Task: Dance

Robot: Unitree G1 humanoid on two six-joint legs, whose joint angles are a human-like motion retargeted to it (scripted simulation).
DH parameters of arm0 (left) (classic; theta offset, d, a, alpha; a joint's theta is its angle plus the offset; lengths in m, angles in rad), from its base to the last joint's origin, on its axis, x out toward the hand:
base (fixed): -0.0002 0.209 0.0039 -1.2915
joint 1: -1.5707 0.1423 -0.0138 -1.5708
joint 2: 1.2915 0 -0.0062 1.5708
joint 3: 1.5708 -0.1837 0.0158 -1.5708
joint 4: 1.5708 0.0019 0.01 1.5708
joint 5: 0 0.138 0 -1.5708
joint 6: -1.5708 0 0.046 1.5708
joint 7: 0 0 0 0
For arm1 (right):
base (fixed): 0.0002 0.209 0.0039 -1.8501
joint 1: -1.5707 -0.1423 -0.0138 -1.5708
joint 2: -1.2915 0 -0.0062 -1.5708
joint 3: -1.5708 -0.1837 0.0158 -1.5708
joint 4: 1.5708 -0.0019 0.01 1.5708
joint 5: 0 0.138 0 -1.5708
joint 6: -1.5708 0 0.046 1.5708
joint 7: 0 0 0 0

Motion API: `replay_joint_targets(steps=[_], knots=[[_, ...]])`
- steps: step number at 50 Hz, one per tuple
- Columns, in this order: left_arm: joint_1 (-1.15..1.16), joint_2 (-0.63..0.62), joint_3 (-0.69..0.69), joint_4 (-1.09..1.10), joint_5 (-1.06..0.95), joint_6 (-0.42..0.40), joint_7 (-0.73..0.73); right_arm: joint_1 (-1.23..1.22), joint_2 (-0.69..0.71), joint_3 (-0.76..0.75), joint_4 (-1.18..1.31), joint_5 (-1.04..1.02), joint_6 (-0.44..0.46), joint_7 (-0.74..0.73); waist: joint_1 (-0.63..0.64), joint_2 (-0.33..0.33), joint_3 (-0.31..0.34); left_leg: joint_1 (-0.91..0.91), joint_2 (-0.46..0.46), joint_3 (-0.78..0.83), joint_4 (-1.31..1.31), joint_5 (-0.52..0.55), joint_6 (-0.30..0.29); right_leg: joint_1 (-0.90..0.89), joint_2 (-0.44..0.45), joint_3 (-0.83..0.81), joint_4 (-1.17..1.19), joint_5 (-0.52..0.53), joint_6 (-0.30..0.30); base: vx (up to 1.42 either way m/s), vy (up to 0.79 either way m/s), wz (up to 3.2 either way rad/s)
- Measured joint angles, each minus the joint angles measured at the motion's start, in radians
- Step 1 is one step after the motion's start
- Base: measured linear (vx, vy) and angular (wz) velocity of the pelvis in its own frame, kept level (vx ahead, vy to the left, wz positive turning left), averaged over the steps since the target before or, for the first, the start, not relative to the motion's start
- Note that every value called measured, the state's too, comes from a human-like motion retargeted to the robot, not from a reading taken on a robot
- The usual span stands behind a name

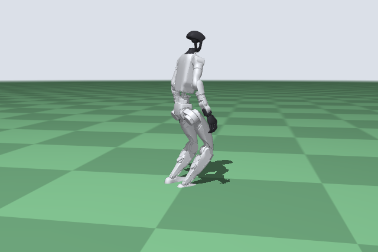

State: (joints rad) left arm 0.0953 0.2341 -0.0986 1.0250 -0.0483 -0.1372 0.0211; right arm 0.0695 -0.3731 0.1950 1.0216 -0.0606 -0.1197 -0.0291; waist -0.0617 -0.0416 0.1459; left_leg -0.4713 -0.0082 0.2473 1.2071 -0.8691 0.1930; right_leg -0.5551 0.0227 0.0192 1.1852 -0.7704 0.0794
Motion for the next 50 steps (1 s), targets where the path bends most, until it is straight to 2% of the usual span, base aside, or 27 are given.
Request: replay_joint_targets(steps=[3, 5, 8, 10, 11, 12, 13, 15, 16, 17, 18, 19, 23, 25, 29, 35, 37, 38, 40, 43, 44, 45, 47, 50], knots=[[-0.015, -0.018, -0.006, 0.022, 0.009, 0.008, 0.006, -0.013, 0.006, 0.000, -0.001, -0.023, 0.012, -0.001, -0.016, -0.003, 0.025, -0.127, -0.021, -0.023, 0.169, -0.004, 0.030, -0.109, -0.023, -0.001, 0.187, -0.086, -0.031, -0.06, 0.01, -0.23], [-0.029, -0.030, -0.004, 0.046, 0.007, 0.018, 0.015, -0.033, 0.016, 0.002, 0.012, -0.035, 0.019, -0.003, -0.025, 0.002, 0.029, -0.207, -0.023, -0.035, 0.264, -0.004, 0.048, -0.181, -0.023, -0.001, 0.277, -0.102, -0.048, -0.02, 0.03, -0.31], [-0.041, -0.036, 0.012, 0.061, -0.011, 0.030, 0.025, -0.057, 0.027, -0.015, 0.034, -0.007, 0.019, 0.000, -0.037, 0.012, -0.002, -0.243, -0.035, -0.047, 0.271, -0.004, 0.064, -0.220, -0.017, 0.004, 0.301, -0.102, -0.051, 0.11, 0.05, -0.50], [-0.014, -0.029, 0.019, 0.037, -0.033, 0.025, 0.020, -0.045, 0.026, -0.040, 0.030, 0.045, 0.015, 0.008, -0.023, 0.026, -0.007, -0.129, -0.046, -0.064, 0.183, -0.004, 0.034, -0.126, 0.001, 0.008, 0.225, -0.052, -0.031, 0.30, 0.07, -1.54], [0.009, -0.025, 0.021, 0.025, -0.050, 0.021, 0.005, -0.032, 0.027, -0.050, 0.023, 0.078, 0.014, 0.014, 0.007, 0.054, -0.009, -0.053, -0.035, -0.091, 0.115, 0.035, -0.011, -0.049, 0.015, -0.011, 0.145, 0.026, -0.027, 0.33, 0.07, -2.39], [0.030, -0.024, 0.021, 0.017, -0.072, 0.018, -0.015, -0.020, 0.028, -0.058, 0.016, 0.112, 0.013, 0.023, 0.030, 0.075, -0.018, 0.018, -0.030, -0.116, 0.025, 0.109, -0.061, 0.026, 0.016, -0.032, 0.054, 0.127, -0.018, 0.30, 0.07, -2.47], [0.049, -0.027, 0.017, 0.017, -0.102, 0.018, -0.046, -0.008, 0.030, -0.062, 0.011, 0.147, 0.014, 0.036, 0.039, 0.086, -0.038, 0.075, -0.038, -0.137, -0.109, 0.254, -0.123, 0.094, -0.012, -0.055, -0.055, 0.275, 0.000, 0.26, 0.07, -1.86], [0.079, -0.038, 0.001, 0.027, -0.158, 0.035, -0.112, 0.004, 0.033, -0.047, 0.012, 0.197, 0.031, 0.068, 0.026, 0.086, -0.101, 0.169, -0.036, -0.125, -0.390, 0.681, -0.254, 0.178, -0.052, -0.059, -0.279, 0.662, 0.094, 0.23, 0.06, -1.08], [0.087, -0.043, -0.005, 0.031, -0.174, 0.043, -0.131, 0.002, 0.035, -0.038, 0.016, 0.203, 0.041, 0.077, 0.016, 0.080, -0.126, 0.191, -0.039, -0.105, -0.482, 0.830, -0.298, 0.184, -0.074, -0.066, -0.327, 0.771, 0.121, 0.19, 0.06, -0.74], [0.094, -0.047, -0.011, 0.034, -0.186, 0.050, -0.147, -0.001, 0.037, -0.030, 0.020, 0.205, 0.049, 0.085, 0.005, 0.073, -0.146, 0.211, -0.045, -0.085, -0.558, 0.949, -0.332, 0.186, -0.097, -0.074, -0.361, 0.854, 0.140, 0.15, 0.06, -0.71], [0.097, -0.050, -0.016, 0.036, -0.192, 0.056, -0.157, -0.008, 0.039, -0.022, 0.026, 0.200, 0.054, 0.089, -0.005, 0.064, -0.156, 0.224, -0.054, -0.066, -0.602, 1.010, -0.348, 0.182, -0.117, -0.083, -0.363, 0.882, 0.141, 0.09, 0.06, -0.71], [0.103, -0.054, -0.022, 0.037, -0.191, 0.059, -0.160, -0.008, 0.043, -0.014, 0.028, 0.195, 0.056, 0.088, -0.013, 0.056, -0.157, 0.219, -0.060, -0.050, -0.591, 1.025, -0.350, 0.174, -0.133, -0.090, -0.337, 0.874, 0.133, 0.04, 0.07, -0.72], [0.099, -0.054, -0.033, 0.032, -0.165, 0.065, -0.149, -0.032, 0.054, 0.016, 0.035, 0.172, 0.054, 0.078, -0.031, 0.041, -0.137, 0.193, -0.063, -0.025, -0.499, 0.940, -0.314, 0.161, -0.146, -0.116, -0.252, 0.748, 0.069, 0.03, 0.05, -0.75], [0.078, -0.045, -0.031, 0.029, -0.143, 0.068, -0.134, -0.057, 0.059, 0.029, 0.035, 0.161, 0.048, 0.076, -0.028, 0.054, -0.122, 0.185, -0.045, -0.038, -0.470, 0.882, -0.308, 0.173, -0.115, -0.129, -0.264, 0.701, 0.049, 0.02, 0.04, -0.83], [0.064, -0.033, -0.051, 0.016, -0.117, 0.061, -0.111, -0.063, 0.063, 0.053, 0.004, 0.140, 0.035, 0.073, -0.022, 0.057, -0.101, 0.164, -0.033, -0.059, -0.424, 0.788, -0.293, 0.172, -0.083, -0.131, -0.261, 0.654, 0.043, 0.00, 0.03, -0.81], [0.040, -0.011, -0.067, -0.025, -0.107, 0.037, -0.106, -0.036, 0.063, 0.058, -0.080, 0.139, 0.027, 0.076, -0.004, 0.042, -0.105, 0.155, -0.030, -0.078, -0.440, 0.748, -0.285, 0.180, -0.060, -0.095, -0.305, 0.666, 0.057, 0.00, 0.04, -0.72], [0.047, -0.012, -0.062, -0.047, -0.115, 0.027, -0.100, -0.022, 0.063, 0.053, -0.102, 0.139, 0.022, 0.075, 0.003, 0.032, -0.099, 0.142, -0.037, -0.096, -0.378, 0.698, -0.269, 0.183, -0.051, -0.072, -0.269, 0.625, 0.050, -0.04, 0.06, -0.68], [0.048, -0.010, -0.058, -0.059, -0.122, 0.023, -0.095, -0.016, 0.061, 0.049, -0.113, 0.137, 0.021, 0.073, 0.009, 0.029, -0.097, 0.139, -0.043, -0.107, -0.345, 0.649, -0.256, 0.187, -0.043, -0.058, -0.251, 0.585, 0.040, -0.05, 0.07, -0.73], [0.059, -0.011, -0.048, -0.085, -0.141, 0.014, -0.074, -0.003, 0.058, 0.042, -0.130, 0.118, 0.016, 0.055, 0.022, 0.021, -0.086, 0.131, -0.055, -0.129, -0.231, 0.459, -0.203, 0.192, -0.026, -0.035, -0.174, 0.407, -0.007, -0.07, 0.08, -0.77], [0.046, -0.005, -0.022, -0.101, -0.161, 0.012, 0.001, -0.028, 0.048, 0.034, -0.111, 0.036, 0.029, -0.018, 0.044, 0.019, -0.019, 0.128, -0.052, -0.126, -0.020, 0.054, -0.087, 0.196, -0.013, -0.040, 0.001, -0.006, -0.128, -0.06, 0.08, -0.78], [0.031, -0.013, -0.014, -0.088, -0.161, 0.016, 0.025, -0.046, 0.052, 0.033, -0.087, 0.013, 0.034, -0.042, 0.043, 0.012, 0.007, 0.127, -0.056, -0.112, 0.001, 0.008, -0.058, 0.192, -0.026, -0.046, 0.037, -0.068, -0.147, -0.13, 0.07, -0.46], [0.013, -0.027, -0.007, -0.070, -0.159, 0.022, 0.047, -0.066, 0.058, 0.033, -0.058, -0.005, 0.039, -0.066, 0.038, 0.001, 0.030, 0.125, -0.064, -0.096, 0.001, -0.004, -0.031, 0.184, -0.046, -0.050, 0.062, -0.102, -0.160, -0.14, 0.07, -0.37], [0.005, -0.051, -0.002, -0.035, -0.164, 0.027, 0.055, -0.079, 0.069, 0.049, -0.016, -0.005, 0.039, -0.073, 0.031, -0.004, 0.050, 0.158, -0.078, -0.087, -0.025, -0.004, -0.014, 0.202, -0.058, -0.045, 0.060, -0.099, -0.164, -0.04, 0.08, -0.66], [0.023, -0.064, -0.017, -0.008, -0.178, 0.032, 0.034, -0.066, 0.071, 0.072, 0.002, 0.014, 0.029, -0.046, 0.041, 0.042, 0.072, 0.259, -0.064, -0.115, -0.092, 0.038, -0.053, 0.296, -0.028, -0.064, -0.030, -0.015, -0.154, 0.05, 0.07, -1.23]])
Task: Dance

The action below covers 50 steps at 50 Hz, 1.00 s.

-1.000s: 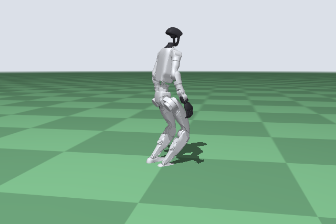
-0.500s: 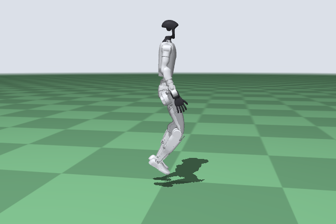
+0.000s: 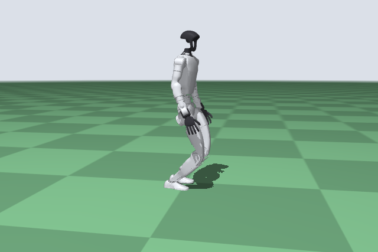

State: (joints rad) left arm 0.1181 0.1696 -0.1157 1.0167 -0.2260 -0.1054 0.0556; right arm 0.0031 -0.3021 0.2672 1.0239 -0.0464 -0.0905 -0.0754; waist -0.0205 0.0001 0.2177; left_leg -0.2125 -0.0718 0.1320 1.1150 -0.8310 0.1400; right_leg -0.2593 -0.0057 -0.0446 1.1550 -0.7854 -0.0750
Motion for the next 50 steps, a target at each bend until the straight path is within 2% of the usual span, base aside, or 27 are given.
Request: replay_joint_targets(steps=[4, 8, 13, 18, 22, 27, 32, 33, 42, 50], knots=[[0.024, 0.005, -0.030, 0.007, -0.035, -0.002, -0.052, 0.014, -0.011, 0.030, -0.018, 0.020, -0.017, 0.048, -0.008, 0.026, -0.032, 0.063, 0.011, -0.007, -0.182, 0.242, -0.092, 0.044, -0.005, -0.031, -0.142, 0.207, 0.055, -0.02, 0.03, -1.04], [0.036, 0.036, -0.056, -0.021, -0.058, -0.008, -0.080, 0.013, -0.030, 0.052, -0.055, 0.020, -0.030, 0.082, -0.018, 0.017, -0.065, 0.085, -0.007, 0.009, -0.317, 0.374, -0.133, 0.044, -0.032, -0.052, -0.213, 0.300, 0.099, -0.03, 0.01, -0.82], [0.029, 0.080, -0.065, -0.109, -0.078, -0.020, -0.081, -0.007, -0.059, 0.074, -0.122, 0.000, -0.039, 0.097, -0.015, 0.011, -0.072, 0.109, -0.015, 0.014, -0.392, 0.369, -0.128, 0.079, -0.036, -0.078, -0.296, 0.294, 0.112, -0.02, 0.00, -0.76], [0.020, 0.106, -0.079, -0.219, -0.089, -0.043, -0.088, -0.022, -0.076, 0.094, -0.199, -0.016, -0.047, 0.116, -0.014, 0.004, -0.041, 0.135, -0.004, 0.043, -0.397, 0.329, -0.120, 0.114, -0.046, -0.105, -0.318, 0.255, 0.115, -0.02, 0.00, -0.65], [0.027, 0.125, -0.102, -0.324, -0.099, -0.050, -0.126, -0.035, -0.088, 0.110, -0.268, -0.010, -0.049, 0.158, -0.022, -0.001, -0.022, 0.153, 0.001, 0.070, -0.417, 0.359, -0.125, 0.124, -0.048, -0.104, -0.339, 0.271, 0.120, -0.03, -0.01, -0.65], [0.047, 0.153, -0.126, -0.499, -0.112, -0.035, -0.200, -0.035, -0.105, 0.114, -0.409, 0.029, -0.039, 0.229, -0.027, -0.001, -0.032, 0.145, 0.005, 0.069, -0.485, 0.490, -0.164, 0.112, -0.050, -0.121, -0.391, 0.363, 0.125, -0.03, -0.03, -0.85], [0.089, 0.170, -0.147, -0.629, -0.127, -0.020, -0.268, -0.011, -0.115, 0.111, -0.517, 0.080, -0.036, 0.284, -0.036, -0.011, -0.032, 0.102, 0.006, 0.073, -0.460, 0.603, -0.192, 0.074, -0.084, -0.133, -0.339, 0.462, 0.135, -0.08, -0.01, -0.85], [0.096, 0.180, -0.143, -0.661, -0.137, -0.010, -0.286, -0.009, -0.124, 0.105, -0.546, 0.094, -0.030, 0.301, -0.037, -0.012, -0.048, 0.092, 0.002, 0.072, -0.490, 0.628, -0.195, 0.057, -0.086, -0.132, -0.351, 0.484, 0.137, -0.06, 0.00, -0.76], [0.171, 0.197, -0.118, -0.818, -0.199, 0.023, -0.376, 0.035, -0.142, 0.058, -0.696, 0.148, -0.015, 0.373, -0.041, -0.037, -0.050, 0.025, -0.007, 0.078, -0.428, 0.652, -0.173, -0.007, -0.127, -0.115, -0.270, 0.520, 0.142, -0.05, 0.01, -0.59], [0.209, 0.177, -0.057, -0.928, -0.279, 0.056, -0.414, 0.102, -0.135, -0.012, -0.797, 0.188, 0.016, 0.394, -0.039, -0.053, -0.069, -0.007, -0.020, 0.050, -0.466, 0.873, -0.237, -0.035, -0.179, -0.127, -0.238, 0.727, 0.155, -0.01, 0.01, -0.37]])
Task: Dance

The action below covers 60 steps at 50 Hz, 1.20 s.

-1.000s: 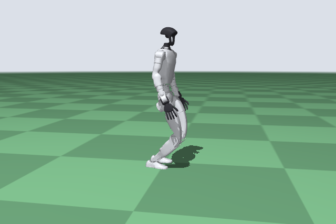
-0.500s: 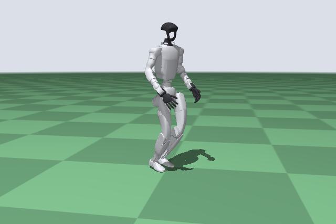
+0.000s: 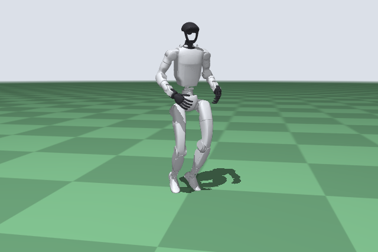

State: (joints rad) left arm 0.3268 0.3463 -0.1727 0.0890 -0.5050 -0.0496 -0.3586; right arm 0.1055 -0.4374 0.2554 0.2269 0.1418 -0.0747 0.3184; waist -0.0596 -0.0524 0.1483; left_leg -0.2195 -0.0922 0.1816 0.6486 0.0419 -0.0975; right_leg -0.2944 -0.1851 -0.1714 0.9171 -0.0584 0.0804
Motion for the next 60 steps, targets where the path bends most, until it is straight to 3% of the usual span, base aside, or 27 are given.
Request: replay_joint_targets(steps=[20, 32, 35, 40, 44, 53, 55, 60], knots=[[0.067, -0.054, 0.084, -0.135, -0.095, -0.002, 0.009, 0.033, 0.032, -0.098, -0.178, -0.006, -0.013, -0.057, 0.022, -0.035, 0.001, -0.015, -0.054, 0.001, 0.065, -0.100, 0.078, -0.019, -0.108, -0.031, 0.146, -0.006, -0.025, 0.00, 0.01, -0.18], [0.002, -0.070, 0.103, -0.196, -0.136, -0.035, 0.043, -0.023, 0.071, -0.109, -0.249, 0.002, -0.026, -0.079, 0.080, -0.025, 0.035, -0.056, -0.032, -0.023, 0.188, -0.252, 0.125, 0.012, -0.072, -0.036, 0.152, -0.031, -0.029, -0.02, 0.01, -0.24], [-0.012, -0.079, 0.098, -0.204, -0.142, -0.042, 0.048, -0.033, 0.085, -0.108, -0.242, 0.028, -0.025, -0.083, 0.083, -0.023, 0.036, -0.071, -0.023, -0.022, 0.188, -0.236, 0.120, -0.002, -0.064, -0.034, 0.138, 0.021, -0.026, -0.07, 0.02, -0.22], [-0.005, -0.083, 0.104, -0.242, -0.157, -0.059, 0.077, 0.013, 0.096, -0.127, -0.256, 0.065, -0.038, -0.106, 0.069, -0.025, 0.022, -0.105, -0.015, -0.024, 0.142, -0.155, 0.082, -0.060, -0.061, -0.025, 0.108, 0.209, 0.024, -0.11, 0.03, -0.20], [0.010, -0.084, 0.116, -0.260, -0.172, -0.067, 0.100, 0.053, 0.092, -0.159, -0.267, 0.072, -0.052, -0.133, 0.042, -0.033, 0.003, -0.123, -0.017, -0.022, 0.075, -0.104, 0.060, -0.113, -0.070, -0.017, 0.089, 0.285, 0.055, -0.12, 0.04, -0.15], [0.025, -0.101, 0.139, -0.281, -0.225, -0.077, 0.124, 0.135, 0.089, -0.222, -0.269, 0.038, -0.054, -0.155, -0.040, -0.066, -0.031, -0.148, -0.022, -0.009, -0.070, -0.022, 0.025, -0.236, -0.104, -0.004, 0.074, 0.331, 0.096, -0.13, 0.07, -0.18], [0.038, -0.096, 0.148, -0.280, -0.240, -0.081, 0.130, 0.152, 0.089, -0.230, -0.267, 0.033, -0.051, -0.151, -0.052, -0.069, -0.035, -0.150, -0.017, -0.023, -0.094, -0.033, 0.012, -0.264, -0.107, -0.007, 0.068, 0.326, 0.103, -0.13, 0.07, -0.28], [0.063, -0.083, 0.155, -0.294, -0.259, -0.088, 0.129, 0.207, 0.094, -0.252, -0.256, 0.013, -0.045, -0.146, -0.078, -0.102, -0.031, -0.179, -0.020, 0.019, -0.076, -0.140, 0.046, -0.335, -0.182, -0.032, 0.102, 0.225, 0.105, -0.12, 0.06, -0.20]])
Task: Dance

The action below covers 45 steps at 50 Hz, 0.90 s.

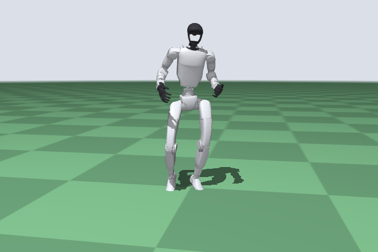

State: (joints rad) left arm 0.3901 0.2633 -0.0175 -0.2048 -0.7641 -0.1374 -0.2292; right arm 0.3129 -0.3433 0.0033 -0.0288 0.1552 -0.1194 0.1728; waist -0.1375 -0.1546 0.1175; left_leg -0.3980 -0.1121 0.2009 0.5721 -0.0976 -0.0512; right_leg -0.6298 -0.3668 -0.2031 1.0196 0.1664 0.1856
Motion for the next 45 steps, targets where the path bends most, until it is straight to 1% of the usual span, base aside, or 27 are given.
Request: replay_joint_targets(steps=[3, 5, 9, 12, 13, 15, 17, 18, 20, 23, 25, 27, 28, 30, 32, 33, 34, 35, 37, 38, 39, 42, 45], knots=[[0.004, 0.023, 0.014, -0.015, 0.004, 0.000, -0.011, 0.022, 0.003, -0.017, 0.009, -0.015, 0.003, -0.004, -0.004, -0.019, 0.000, -0.018, -0.009, 0.027, 0.005, -0.077, 0.027, -0.037, -0.065, -0.028, 0.042, -0.108, -0.027, -0.10, 0.04, -0.08], [0.000, 0.042, 0.027, -0.023, 0.004, 0.004, -0.020, 0.024, 0.002, -0.028, 0.016, -0.024, 0.003, -0.007, -0.001, -0.028, 0.000, -0.017, -0.017, 0.040, -0.017, -0.108, 0.044, -0.048, -0.108, -0.047, 0.081, -0.159, -0.047, -0.09, 0.02, -0.04], [0.007, 0.062, 0.055, -0.038, 0.016, 0.009, -0.031, 0.027, -0.001, -0.045, 0.012, -0.047, -0.001, -0.010, 0.014, -0.063, 0.015, -0.024, -0.058, 0.047, -0.010, -0.134, 0.077, -0.032, -0.209, -0.037, 0.242, -0.195, -0.089, -0.11, 0.01, 0.14], [0.007, 0.075, 0.087, -0.040, 0.041, 0.012, -0.035, 0.018, -0.017, -0.066, 0.003, -0.079, -0.006, -0.014, 0.040, -0.097, 0.039, -0.006, -0.115, 0.035, -0.026, -0.136, 0.112, 0.018, -0.280, 0.018, 0.385, -0.173, -0.105, -0.13, 0.03, 0.19], [-0.006, 0.082, 0.103, -0.034, 0.058, 0.013, -0.035, 0.001, -0.028, -0.078, 0.005, -0.098, -0.008, -0.019, 0.060, -0.109, 0.063, 0.044, -0.144, 0.025, -0.089, -0.120, 0.126, 0.044, -0.289, 0.067, 0.417, -0.145, -0.084, -0.14, 0.04, 0.09], [0.002, 0.084, 0.120, -0.020, 0.091, 0.012, -0.031, 0.000, -0.054, -0.098, 0.010, -0.129, -0.010, -0.029, 0.088, -0.147, 0.074, 0.042, -0.195, 0.028, -0.080, -0.110, 0.148, 0.095, -0.351, 0.096, 0.481, -0.141, -0.100, -0.18, -0.01, 0.14], [-0.017, 0.085, 0.148, 0.017, 0.143, 0.007, -0.026, -0.043, -0.084, -0.110, 0.053, -0.169, -0.014, -0.047, 0.133, -0.153, 0.098, 0.089, -0.218, 0.015, -0.146, -0.072, 0.162, 0.141, -0.348, 0.147, 0.478, -0.093, -0.065, -0.18, 0.02, -0.13], [-0.018, 0.080, 0.159, 0.036, 0.165, 0.005, -0.024, -0.057, -0.098, -0.113, 0.073, -0.185, -0.014, -0.056, 0.152, -0.161, 0.104, 0.096, -0.230, 0.017, -0.157, -0.049, 0.166, 0.162, -0.359, 0.155, 0.471, -0.083, -0.064, -0.20, -0.04, -0.18], [-0.023, 0.065, 0.177, 0.080, 0.204, 0.001, -0.019, -0.090, -0.128, -0.113, 0.129, -0.216, -0.015, -0.072, 0.191, -0.167, 0.113, 0.114, -0.242, 0.019, -0.192, 0.011, 0.163, 0.197, -0.369, 0.159, 0.432, -0.083, -0.064, -0.22, -0.10, -0.22], [-0.032, 0.031, 0.194, 0.161, 0.248, -0.005, -0.014, -0.141, -0.171, -0.098, 0.244, -0.238, -0.014, -0.099, 0.237, -0.161, 0.115, 0.143, -0.240, 0.019, -0.281, 0.151, 0.127, 0.225, -0.356, 0.135, 0.331, -0.105, -0.072, -0.23, -0.16, -0.25], [-0.039, 0.005, 0.193, 0.225, 0.270, -0.007, -0.009, -0.166, -0.188, -0.086, 0.328, -0.235, -0.010, -0.118, 0.256, -0.152, 0.107, 0.165, -0.231, 0.006, -0.380, 0.286, 0.075, 0.225, -0.335, 0.111, 0.262, -0.128, -0.081, -0.22, -0.19, -0.14], [-0.043, -0.017, 0.189, 0.292, 0.279, -0.004, -0.011, -0.177, -0.189, -0.073, 0.400, -0.216, -0.007, -0.136, 0.256, -0.147, 0.097, 0.183, -0.214, 0.009, -0.457, 0.407, 0.037, 0.213, -0.297, 0.101, 0.201, -0.131, -0.070, -0.22, -0.20, 0.11], [-0.044, -0.026, 0.186, 0.324, 0.278, -0.003, -0.010, -0.176, -0.185, -0.069, 0.429, -0.207, -0.006, -0.144, 0.252, -0.146, 0.094, 0.184, -0.202, 0.018, -0.463, 0.425, 0.035, 0.205, -0.278, 0.099, 0.176, -0.136, -0.061, -0.21, -0.20, 0.27], [-0.034, -0.040, 0.179, 0.371, 0.271, 0.004, -0.012, -0.155, -0.171, -0.067, 0.466, -0.191, -0.005, -0.155, 0.229, -0.164, 0.104, 0.167, -0.201, 0.034, -0.388, 0.407, 0.045, 0.193, -0.265, 0.107, 0.149, -0.151, -0.045, -0.21, -0.19, 0.37], [-0.023, -0.042, 0.179, 0.404, 0.251, 0.008, -0.017, -0.125, -0.157, -0.068, 0.484, -0.182, -0.014, -0.162, 0.206, -0.172, 0.125, 0.106, -0.163, 0.057, -0.127, 0.258, 0.082, 0.203, -0.231, 0.112, 0.137, -0.194, -0.033, -0.19, -0.16, 0.21], [-0.015, -0.042, 0.181, 0.413, 0.239, 0.008, -0.020, -0.105, -0.150, -0.071, 0.485, -0.183, -0.021, -0.166, 0.196, -0.173, 0.138, 0.068, -0.131, 0.070, 0.050, 0.167, 0.106, 0.214, -0.209, 0.110, 0.139, -0.226, -0.031, -0.17, -0.15, -0.46], [-0.013, -0.038, 0.189, 0.421, 0.221, 0.007, -0.024, -0.085, -0.142, -0.078, 0.481, -0.186, -0.028, -0.169, 0.218, -0.092, 0.143, 0.007, 0.011, 0.043, 0.304, 0.041, 0.113, 0.241, -0.080, 0.064, 0.109, -0.244, -0.056, -0.15, -0.15, -1.33], [-0.015, -0.031, 0.199, 0.428, 0.201, 0.005, -0.029, -0.066, -0.132, -0.087, 0.476, -0.190, -0.034, -0.172, 0.256, 0.030, 0.144, -0.066, 0.210, -0.002, 0.597, -0.102, 0.111, 0.275, 0.103, -0.005, 0.062, -0.254, -0.094, -0.13, -0.16, -1.37], [-0.008, -0.035, 0.208, 0.418, 0.187, -0.001, -0.032, -0.009, -0.126, -0.115, 0.458, -0.207, -0.039, -0.176, 0.254, 0.062, 0.149, -0.069, 0.306, -0.030, 0.812, -0.167, 0.146, 0.284, 0.194, -0.013, 0.024, -0.299, -0.111, -0.10, -0.19, -0.58], [-0.013, -0.032, 0.216, 0.413, 0.176, -0.002, -0.035, 0.020, -0.123, -0.136, 0.441, -0.218, -0.038, -0.175, 0.263, 0.096, 0.150, -0.069, 0.375, -0.064, 0.915, -0.200, 0.150, 0.306, 0.266, -0.024, -0.024, -0.311, -0.123, -0.07, -0.21, -0.26], [-0.017, -0.033, 0.225, 0.406, 0.166, -0.004, -0.036, 0.046, -0.120, -0.154, 0.430, -0.230, -0.036, -0.174, 0.265, 0.114, 0.153, -0.063, 0.421, -0.088, 1.001, -0.223, 0.158, 0.320, 0.310, -0.027, -0.050, -0.335, -0.134, -0.06, -0.21, -0.18], [-0.039, -0.040, 0.261, 0.379, 0.133, -0.009, -0.037, 0.105, -0.123, -0.202, 0.415, -0.272, -0.026, -0.168, 0.260, 0.135, 0.166, -0.037, 0.508, -0.151, 1.202, -0.270, 0.172, 0.354, 0.387, -0.029, -0.083, -0.451, -0.180, -0.05, -0.20, 0.11], [-0.071, -0.048, 0.299, 0.352, 0.084, -0.014, -0.039, 0.123, -0.146, -0.228, 0.435, -0.316, -0.004, -0.160, 0.254, 0.156, 0.188, -0.010, 0.559, -0.206, 1.319, -0.296, 0.172, 0.379, 0.435, -0.036, -0.066, -0.617, -0.250, -0.05, -0.16, 0.17]])
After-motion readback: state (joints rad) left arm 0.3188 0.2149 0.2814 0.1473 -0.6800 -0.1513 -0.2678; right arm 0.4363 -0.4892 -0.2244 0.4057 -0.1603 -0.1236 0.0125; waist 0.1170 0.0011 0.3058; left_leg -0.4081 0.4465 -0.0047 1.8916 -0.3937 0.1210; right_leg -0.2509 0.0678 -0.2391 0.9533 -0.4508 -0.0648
